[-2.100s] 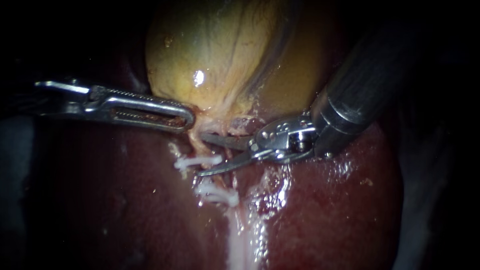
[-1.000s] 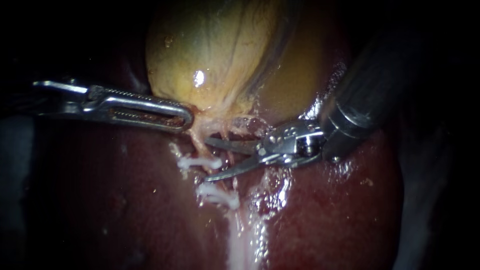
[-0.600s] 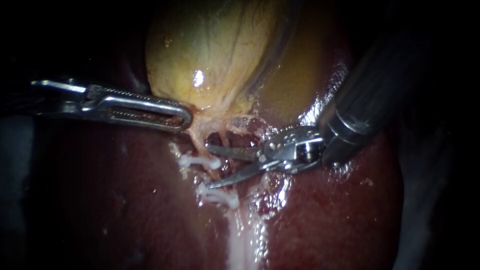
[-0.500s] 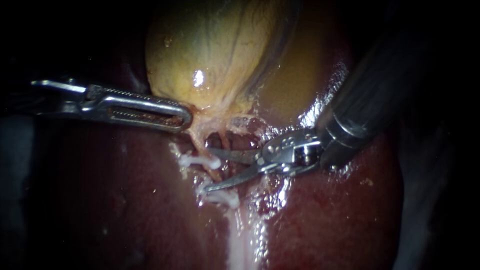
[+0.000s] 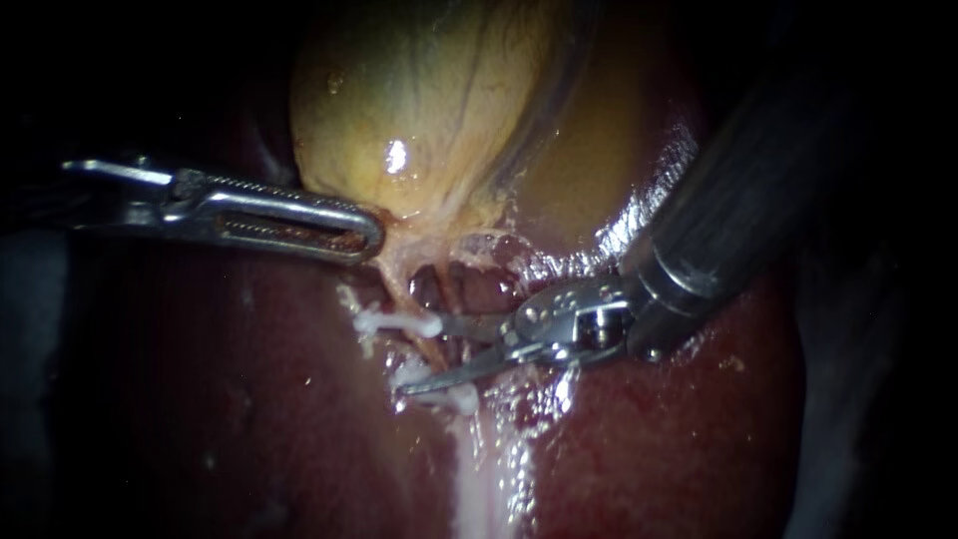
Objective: Go to the cutting position left tube
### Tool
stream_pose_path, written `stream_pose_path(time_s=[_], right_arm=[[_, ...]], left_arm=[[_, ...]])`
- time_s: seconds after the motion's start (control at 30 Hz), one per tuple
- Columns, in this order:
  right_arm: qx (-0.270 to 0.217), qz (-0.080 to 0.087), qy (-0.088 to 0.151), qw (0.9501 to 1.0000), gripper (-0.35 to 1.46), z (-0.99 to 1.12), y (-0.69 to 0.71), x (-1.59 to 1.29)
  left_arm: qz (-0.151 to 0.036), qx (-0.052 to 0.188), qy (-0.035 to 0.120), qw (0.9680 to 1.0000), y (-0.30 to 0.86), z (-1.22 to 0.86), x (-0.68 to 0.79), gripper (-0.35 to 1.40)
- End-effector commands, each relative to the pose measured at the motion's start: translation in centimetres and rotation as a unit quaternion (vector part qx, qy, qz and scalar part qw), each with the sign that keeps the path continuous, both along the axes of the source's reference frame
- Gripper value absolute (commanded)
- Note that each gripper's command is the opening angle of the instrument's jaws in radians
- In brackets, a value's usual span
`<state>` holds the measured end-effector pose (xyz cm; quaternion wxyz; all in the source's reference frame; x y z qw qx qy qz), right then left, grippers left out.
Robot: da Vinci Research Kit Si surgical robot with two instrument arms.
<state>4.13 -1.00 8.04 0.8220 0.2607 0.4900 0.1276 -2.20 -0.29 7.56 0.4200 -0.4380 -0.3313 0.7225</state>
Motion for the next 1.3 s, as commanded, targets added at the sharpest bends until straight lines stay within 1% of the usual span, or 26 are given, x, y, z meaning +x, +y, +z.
stream_pose_path(time_s=[0.03, 0.2, 0.37, 0.93, 1.3], right_arm=[[0.003, -0.001, 0.001, 1.0, 1.43, 0.0, -0.01, 0.01], [0.007, -0.008, 0.006, 0.9999, 1.43, 0.01, -0.08, 0.07], [0.01, -0.011, 0.008, 0.9999, 1.43, 0.03, -0.13, 0.13], [0.016, -0.015, 0.01, 0.9997, 1.43, 0.01, -0.13, 0.3], [0.022, -0.01, 0.012, 0.9996, 1.43, 0.03, -0.11, 0.42]], left_arm=[[0.0, 0.0, 0.0, 1.0, 0.0, 0.0, 0.0, -0.35], [0.0, 0.0, 0.0, 1.0, 0.0, 0.0, 0.0, -0.35], [0.0, 0.0, 0.0, 1.0, 0.0, 0.0, -0.01, -0.35], [-0.001, 0.0, 0.001, 1.0, 0.0, 0.0, -0.04, -0.35], [-0.002, 0.0, 0.001, 1.0, 0.0, -0.01, -0.07, -0.35]])
